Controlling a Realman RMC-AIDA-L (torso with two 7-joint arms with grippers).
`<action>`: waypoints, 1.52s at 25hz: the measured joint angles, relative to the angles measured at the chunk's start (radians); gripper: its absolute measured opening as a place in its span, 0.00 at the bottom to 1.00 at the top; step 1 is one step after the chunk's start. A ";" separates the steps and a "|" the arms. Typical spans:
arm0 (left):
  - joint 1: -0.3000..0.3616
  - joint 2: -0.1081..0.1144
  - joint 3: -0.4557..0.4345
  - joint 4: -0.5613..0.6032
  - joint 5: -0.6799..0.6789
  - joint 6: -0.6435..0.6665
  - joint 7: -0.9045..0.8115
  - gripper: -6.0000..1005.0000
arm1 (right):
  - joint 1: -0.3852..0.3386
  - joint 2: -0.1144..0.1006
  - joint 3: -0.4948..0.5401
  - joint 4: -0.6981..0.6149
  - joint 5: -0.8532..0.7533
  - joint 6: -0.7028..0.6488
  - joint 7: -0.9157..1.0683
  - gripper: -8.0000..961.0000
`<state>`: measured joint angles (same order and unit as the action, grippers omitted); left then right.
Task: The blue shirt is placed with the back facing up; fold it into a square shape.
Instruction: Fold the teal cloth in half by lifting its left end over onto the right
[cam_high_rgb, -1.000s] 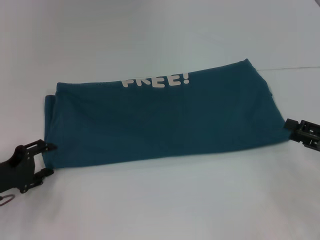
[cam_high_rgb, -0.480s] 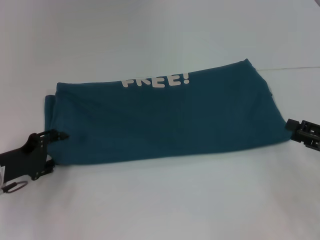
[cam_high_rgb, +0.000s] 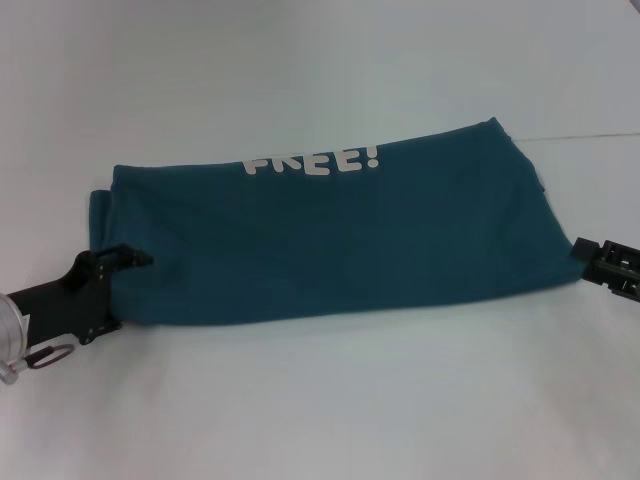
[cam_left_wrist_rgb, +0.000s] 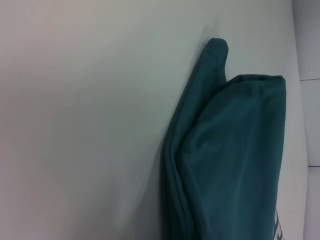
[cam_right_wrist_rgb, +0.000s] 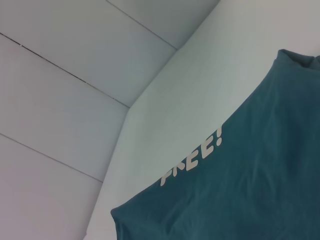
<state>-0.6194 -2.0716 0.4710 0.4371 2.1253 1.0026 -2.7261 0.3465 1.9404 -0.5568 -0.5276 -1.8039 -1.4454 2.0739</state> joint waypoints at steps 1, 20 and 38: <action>-0.002 0.001 0.000 -0.004 0.000 -0.001 -0.001 0.61 | 0.000 0.000 0.000 0.000 0.000 0.000 0.000 0.73; -0.002 0.005 0.015 0.000 0.000 0.010 0.008 0.12 | -0.001 0.000 0.011 0.000 0.000 -0.001 0.001 0.73; 0.109 0.003 0.007 0.110 0.000 0.086 0.042 0.05 | 0.007 0.001 0.015 0.014 0.002 -0.001 0.025 0.73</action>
<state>-0.5101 -2.0689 0.4785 0.5469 2.1249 1.0885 -2.6846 0.3534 1.9418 -0.5414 -0.5140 -1.8023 -1.4467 2.0989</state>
